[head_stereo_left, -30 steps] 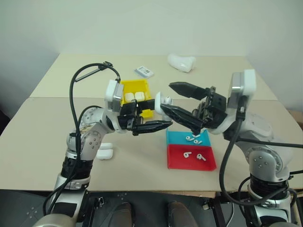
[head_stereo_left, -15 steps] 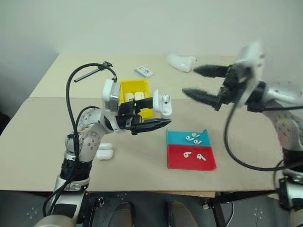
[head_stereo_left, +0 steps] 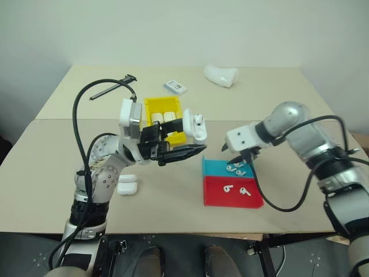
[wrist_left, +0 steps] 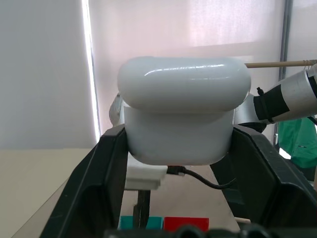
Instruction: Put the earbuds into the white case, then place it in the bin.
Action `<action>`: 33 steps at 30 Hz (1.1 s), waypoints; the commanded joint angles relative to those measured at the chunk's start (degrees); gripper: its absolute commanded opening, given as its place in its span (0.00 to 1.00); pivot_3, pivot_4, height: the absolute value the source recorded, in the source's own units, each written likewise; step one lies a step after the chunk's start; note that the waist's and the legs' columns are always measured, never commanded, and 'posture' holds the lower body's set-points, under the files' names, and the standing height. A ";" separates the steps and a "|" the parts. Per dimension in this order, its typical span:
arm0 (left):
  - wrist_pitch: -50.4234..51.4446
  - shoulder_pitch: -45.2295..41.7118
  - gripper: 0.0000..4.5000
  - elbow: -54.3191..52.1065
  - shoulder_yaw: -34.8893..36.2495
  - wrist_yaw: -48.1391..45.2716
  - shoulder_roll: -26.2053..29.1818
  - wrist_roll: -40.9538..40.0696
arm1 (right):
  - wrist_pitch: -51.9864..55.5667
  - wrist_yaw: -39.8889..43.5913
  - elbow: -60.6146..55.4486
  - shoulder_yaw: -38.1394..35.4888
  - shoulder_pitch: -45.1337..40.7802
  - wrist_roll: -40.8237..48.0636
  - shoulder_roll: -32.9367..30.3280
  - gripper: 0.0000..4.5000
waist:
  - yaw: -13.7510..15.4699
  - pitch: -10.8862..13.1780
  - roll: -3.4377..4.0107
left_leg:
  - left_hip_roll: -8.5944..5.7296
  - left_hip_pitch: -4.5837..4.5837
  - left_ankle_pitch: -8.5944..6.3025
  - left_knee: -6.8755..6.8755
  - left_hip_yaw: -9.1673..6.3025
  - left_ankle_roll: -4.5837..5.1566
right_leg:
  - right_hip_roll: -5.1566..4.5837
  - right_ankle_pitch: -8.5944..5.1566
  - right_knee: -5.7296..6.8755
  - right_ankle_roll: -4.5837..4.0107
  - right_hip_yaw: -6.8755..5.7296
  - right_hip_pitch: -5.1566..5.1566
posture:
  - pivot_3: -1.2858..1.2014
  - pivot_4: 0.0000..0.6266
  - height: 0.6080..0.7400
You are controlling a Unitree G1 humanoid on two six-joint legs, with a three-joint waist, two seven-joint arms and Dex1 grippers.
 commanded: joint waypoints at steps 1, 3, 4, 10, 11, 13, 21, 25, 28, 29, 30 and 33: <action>-1.25 0.59 0.62 -3.61 1.41 1.01 0.74 -0.87 | -5.73 2.49 5.27 0.60 -2.96 -3.71 0.97 0.54 | 0.18 0.00 0.00 | -0.01 -0.01 0.00 0.00 0.00 0.00 | -0.01 0.00 -0.01 0.00 -0.01 0.00 | 0.52 0.24 1.00; -1.23 0.95 0.62 -4.08 1.45 1.36 0.95 -0.96 | -7.32 2.52 7.83 0.66 -3.50 -4.95 1.97 0.54 | 0.22 0.00 0.01 | -0.02 -0.02 0.00 0.00 0.00 0.00 | -0.05 0.00 -0.01 0.00 0.00 0.00 | 0.52 0.24 1.00; -1.21 1.10 0.62 -4.29 1.50 1.53 1.01 -1.02 | -8.04 2.34 9.14 0.62 -3.75 -5.52 2.54 0.54 | 0.21 0.00 0.01 | -0.02 -0.01 0.00 0.01 0.01 0.00 | -0.05 0.00 -0.02 0.00 0.00 0.01 | 0.52 0.24 1.00; -1.02 1.81 0.62 -5.29 1.71 2.42 1.30 -1.28 | -10.63 2.47 12.58 0.78 -4.14 -8.28 4.25 0.54 | 0.14 0.00 0.01 | -0.01 0.03 0.00 0.01 0.02 -0.01 | -0.05 0.01 0.05 -0.02 -0.02 0.01 | 0.52 0.24 1.00; -0.99 1.86 0.62 -5.37 1.73 2.51 1.33 -1.30 | -10.95 2.48 12.84 0.76 -4.12 -8.65 4.37 0.54 | 0.13 0.00 0.01 | 0.00 0.04 0.00 0.01 0.03 -0.01 | -0.05 0.01 0.05 -0.02 -0.02 0.02 | 0.52 0.24 1.00; -0.98 1.97 0.62 -5.47 1.76 2.68 1.40 -1.30 | -10.87 2.07 13.46 0.66 -3.91 -9.33 4.99 0.54 | 0.06 0.00 0.01 | -0.01 0.06 0.00 0.01 0.03 -0.01 | -0.05 0.01 0.05 -0.02 -0.01 0.03 | 0.52 0.24 1.00; -0.78 2.31 0.62 -6.03 1.88 3.15 1.70 -1.69 | -11.01 0.48 14.99 0.39 -2.92 -11.86 6.22 0.54 | 0.03 0.00 0.01 | -0.01 0.08 0.00 0.01 0.04 -0.01 | -0.05 0.01 0.06 -0.02 -0.01 0.05 | 0.52 0.24 1.00; -0.70 2.33 0.62 -6.09 1.90 3.24 1.75 -1.93 | -11.97 -0.54 15.83 0.58 -2.92 -13.17 6.22 0.50 | 0.02 0.00 0.01 | 0.00 0.15 0.00 0.01 0.05 -0.01 | -0.05 0.01 0.06 -0.02 -0.01 0.11 | 0.52 0.24 1.00; -0.89 1.96 0.62 -5.89 1.72 3.45 1.67 -1.55 | -12.41 0.17 15.61 0.61 -2.52 -13.02 6.26 0.34 | 0.00 0.00 0.01 | 0.00 0.18 0.01 0.01 0.05 -0.01 | -0.05 0.01 0.08 -0.02 -0.01 0.13 | 0.52 0.24 1.00; -0.89 1.88 0.62 -5.93 1.77 3.48 1.70 -1.58 | -12.50 0.21 15.52 0.63 -2.32 -13.03 6.33 0.27 | -0.01 0.00 0.01 | 0.00 0.19 0.01 0.01 0.05 -0.01 | -0.05 0.01 0.09 -0.03 -0.01 0.13 | 0.52 0.24 1.00; -0.86 1.88 0.62 -5.98 1.87 3.49 1.79 -1.64 | -12.56 0.11 15.54 0.69 -2.13 -13.15 6.44 0.20 | -0.03 0.00 0.01 | 0.00 0.19 0.01 0.01 0.05 -0.01 | -0.05 0.01 0.08 -0.03 -0.01 0.13 | 0.52 0.24 1.00; -0.80 2.28 0.62 -6.31 2.21 3.41 2.21 -1.78 | -12.54 0.14 15.38 0.60 -1.58 -13.04 6.59 0.14 | -0.03 0.00 0.01 | 0.00 0.19 0.01 0.01 0.04 -0.01 | -0.04 0.01 0.08 -0.03 -0.01 0.14 | 0.52 0.24 1.00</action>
